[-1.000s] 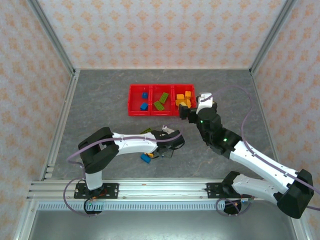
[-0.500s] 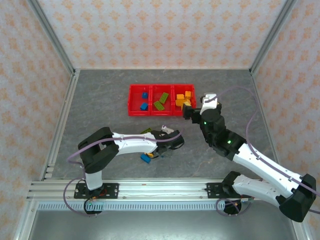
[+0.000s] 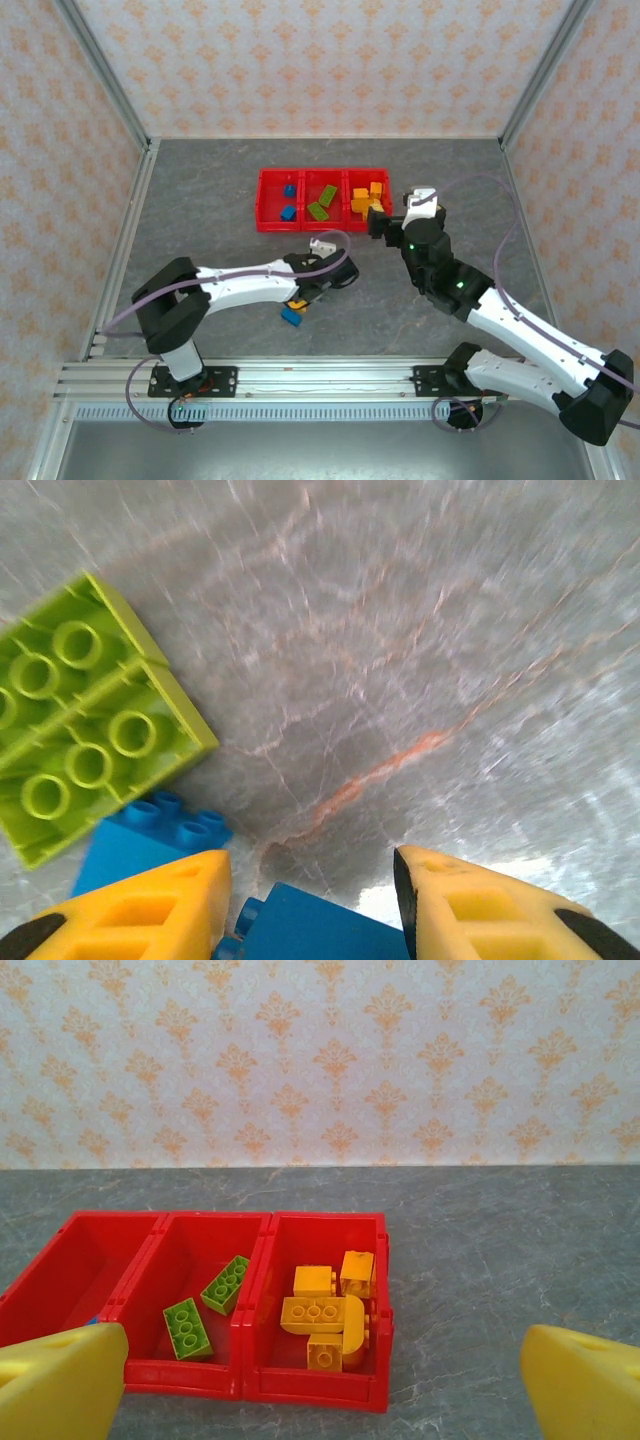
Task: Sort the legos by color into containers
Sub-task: Pick up the lego from the middle-left of the table, then place the lego in the container.
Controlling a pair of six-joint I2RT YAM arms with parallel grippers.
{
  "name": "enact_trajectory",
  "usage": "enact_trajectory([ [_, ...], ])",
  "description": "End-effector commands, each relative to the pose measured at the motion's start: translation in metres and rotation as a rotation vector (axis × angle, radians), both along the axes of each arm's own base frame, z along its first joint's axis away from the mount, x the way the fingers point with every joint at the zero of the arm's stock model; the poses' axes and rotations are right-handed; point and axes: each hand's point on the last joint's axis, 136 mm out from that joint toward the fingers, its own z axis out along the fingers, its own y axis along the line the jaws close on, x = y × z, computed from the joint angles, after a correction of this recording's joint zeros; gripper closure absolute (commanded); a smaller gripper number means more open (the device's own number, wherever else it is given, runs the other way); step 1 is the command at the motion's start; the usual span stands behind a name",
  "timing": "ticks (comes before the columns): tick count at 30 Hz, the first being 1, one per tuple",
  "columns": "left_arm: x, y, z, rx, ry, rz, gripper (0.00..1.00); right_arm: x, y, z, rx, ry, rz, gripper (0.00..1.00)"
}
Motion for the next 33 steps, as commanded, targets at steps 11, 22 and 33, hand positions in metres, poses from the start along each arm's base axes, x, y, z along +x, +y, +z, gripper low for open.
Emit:
enact_trajectory([
  [11,0.131,0.07,0.126,-0.016,-0.327,0.213,0.65,0.0,-0.011,0.005,-0.004,-0.021,-0.049,0.0],
  [22,0.227,0.118,0.103,-0.062,-0.316,0.354,0.65,-0.01,-0.023,0.016,0.041,-0.033,-0.072,0.0],
  [33,0.248,0.125,0.057,-0.003,-0.216,0.334,0.64,-0.025,-0.047,0.035,0.081,-0.103,-0.121,0.0],
])
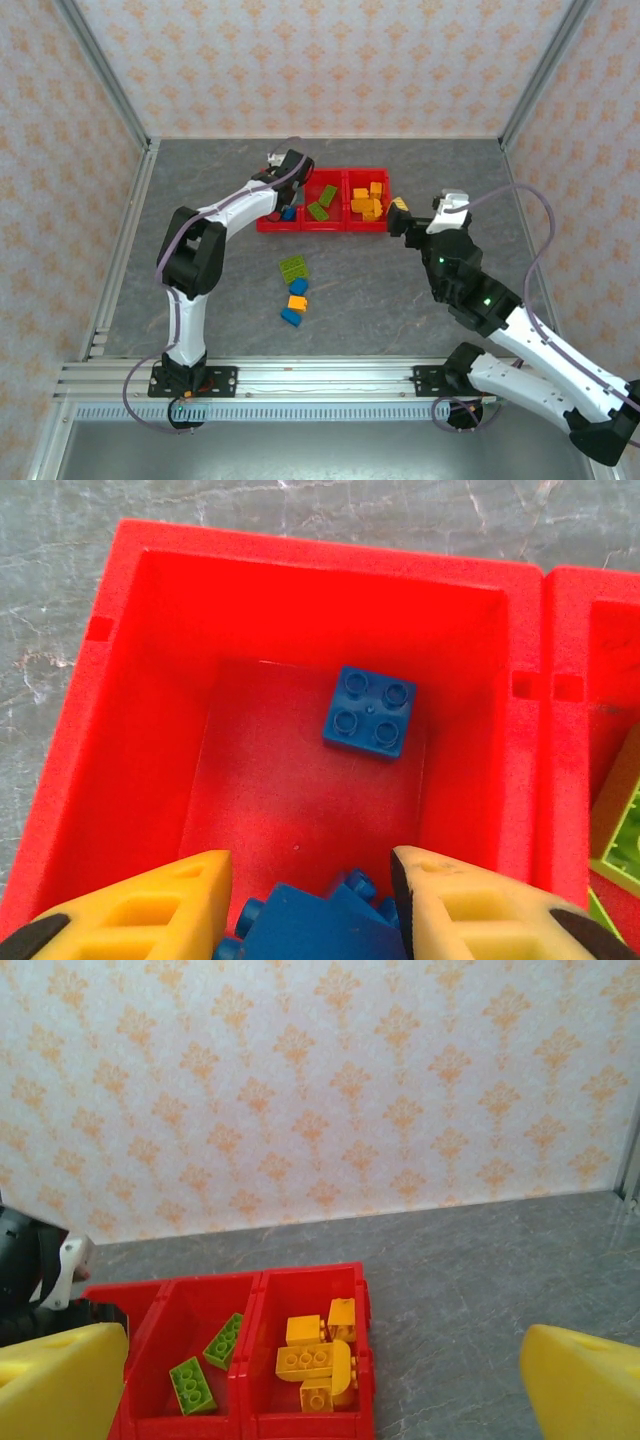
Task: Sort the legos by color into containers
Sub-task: Place the lego in the container.
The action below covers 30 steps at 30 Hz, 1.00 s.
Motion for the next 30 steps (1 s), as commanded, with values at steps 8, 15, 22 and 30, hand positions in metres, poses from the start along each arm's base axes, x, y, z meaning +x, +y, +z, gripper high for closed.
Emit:
enact_trajectory([
  [8,0.003,0.016,0.063,-0.159,-0.137,-0.014,0.15,0.0,-0.025,0.001,-0.017,-0.024,-0.139,0.0],
  [15,-0.015,0.01,0.086,-0.244,-0.174,-0.062,0.01,0.001,-0.025,0.004,-0.012,-0.039,-0.145,0.0],
  [22,-0.086,0.008,0.05,-0.414,-0.122,-0.077,0.01,0.0,-0.006,0.01,0.066,-0.079,-0.026,0.0],
  [30,-0.19,-0.008,0.003,-0.371,-0.031,-0.114,0.04,0.007,0.009,-0.005,0.005,-0.029,0.02,0.0],
])
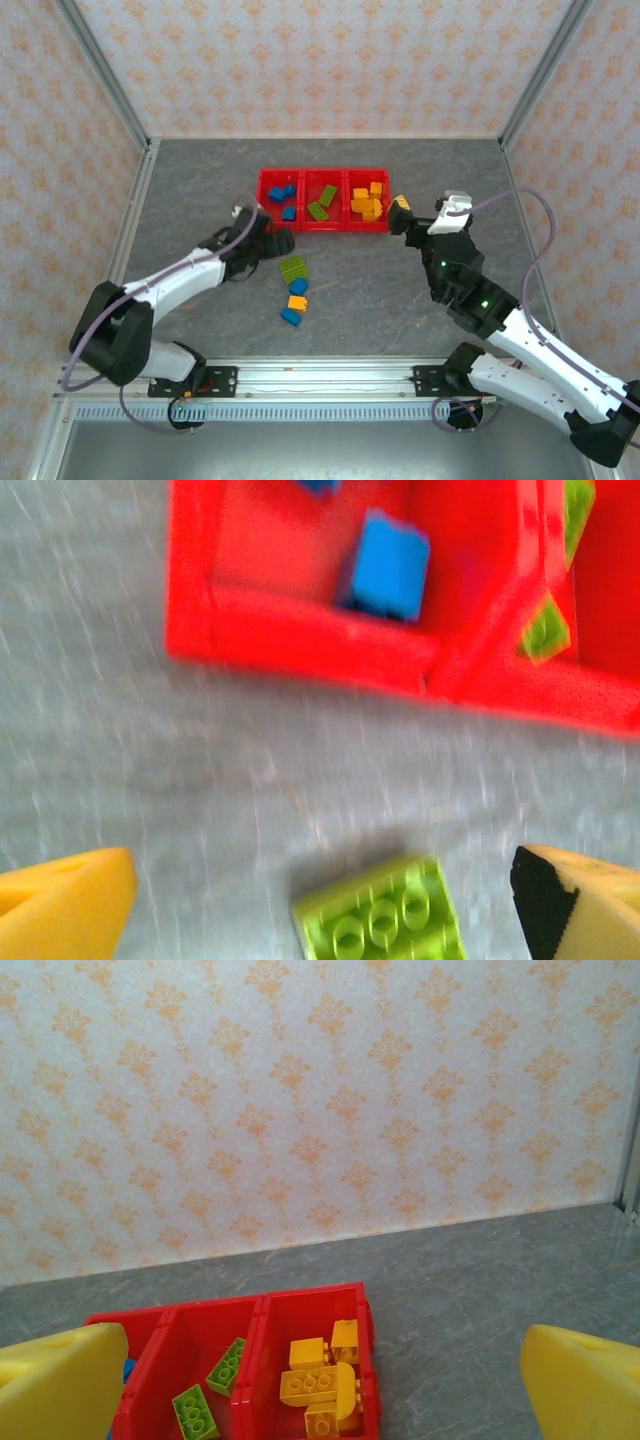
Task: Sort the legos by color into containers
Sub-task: Place the lego in the container, then pick up the lego from the middle-left of the table.
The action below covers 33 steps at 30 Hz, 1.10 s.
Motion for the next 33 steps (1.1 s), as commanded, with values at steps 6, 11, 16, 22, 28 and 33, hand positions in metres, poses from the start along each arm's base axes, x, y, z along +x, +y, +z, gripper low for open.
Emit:
enact_trajectory([
  [6,-0.073,-0.03,-0.005,0.019,0.004,-0.155,0.07,0.029,0.017,-0.045,-0.193,0.178,-0.047,0.0],
  [11,-0.098,-0.029,-0.012,0.163,-0.007,-0.226,0.01,0.036,0.024,-0.05,-0.179,0.185,-0.045,0.0],
  [16,-0.113,-0.036,-0.035,0.213,0.041,-0.31,0.01,0.04,0.033,-0.028,-0.101,0.133,-0.007,0.0],
  [22,-0.126,-0.048,-0.054,0.237,0.088,-0.366,0.01,0.043,0.034,-0.018,-0.104,0.123,-0.008,0.0],
  [28,-0.146,-0.056,-0.072,0.27,0.149,-0.424,0.08,0.045,0.032,-0.025,-0.112,0.145,-0.022,0.0],
  [33,-0.149,-0.058,-0.077,0.279,0.169,-0.433,0.13,0.045,0.03,-0.03,-0.117,0.16,-0.039,0.0],
])
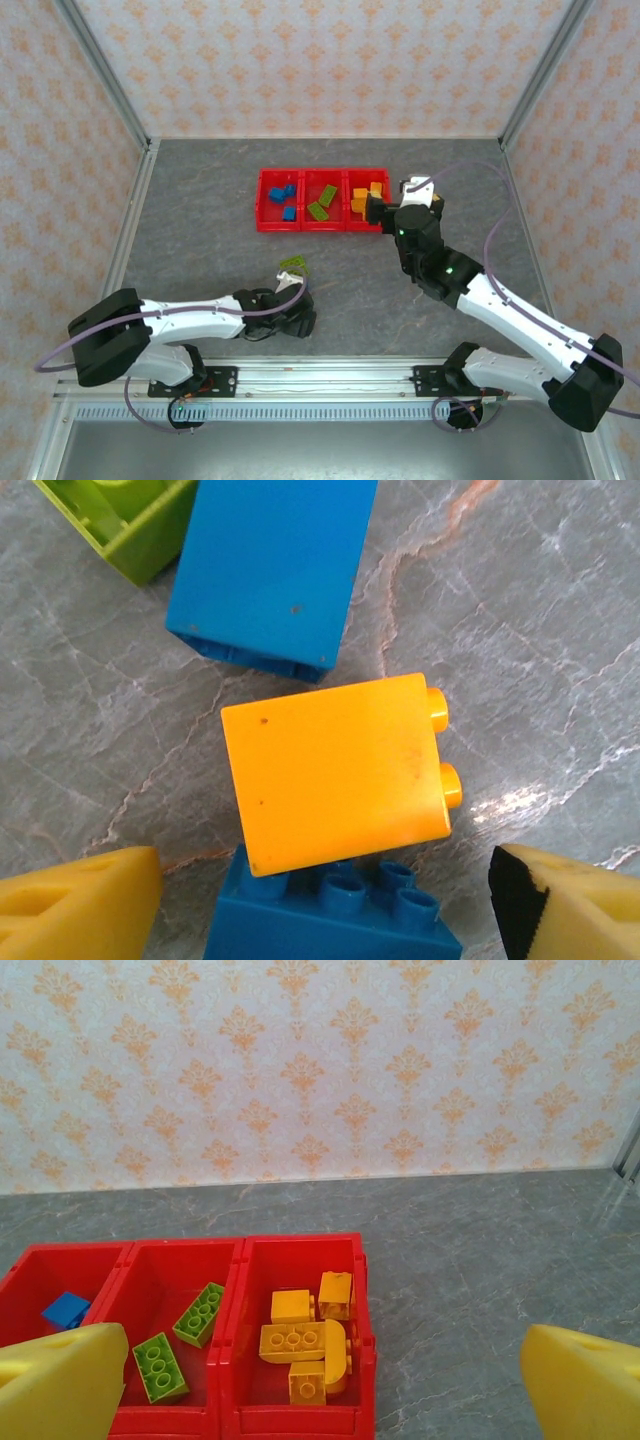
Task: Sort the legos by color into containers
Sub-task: Pick up the lego from the middle-left of the table.
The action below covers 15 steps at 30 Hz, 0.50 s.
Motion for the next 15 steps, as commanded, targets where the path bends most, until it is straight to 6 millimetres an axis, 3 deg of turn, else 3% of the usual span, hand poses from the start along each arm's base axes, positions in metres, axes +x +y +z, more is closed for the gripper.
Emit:
enact_trajectory([
  [1,-0.0035,0.0059,-0.0068,0.037,0.016,0.004,0.13,0.0008,-0.0052,0.0049,0.015,0.001,-0.028,0.0],
  [6,-0.0006,0.0063,-0.0098,0.071,0.012,-0.004,0.23,-0.0001,-0.0082,0.0056,0.011,0.0,-0.038,0.0],
  [13,0.0004,0.0056,-0.0134,0.092,0.013,-0.019,0.28,0.001,-0.0079,-0.0004,0.007,0.03,-0.048,0.0],
  [15,0.0025,0.0062,-0.0122,0.104,0.007,-0.019,0.36,-0.0003,-0.0099,-0.0006,0.008,0.028,-0.053,0.0],
])
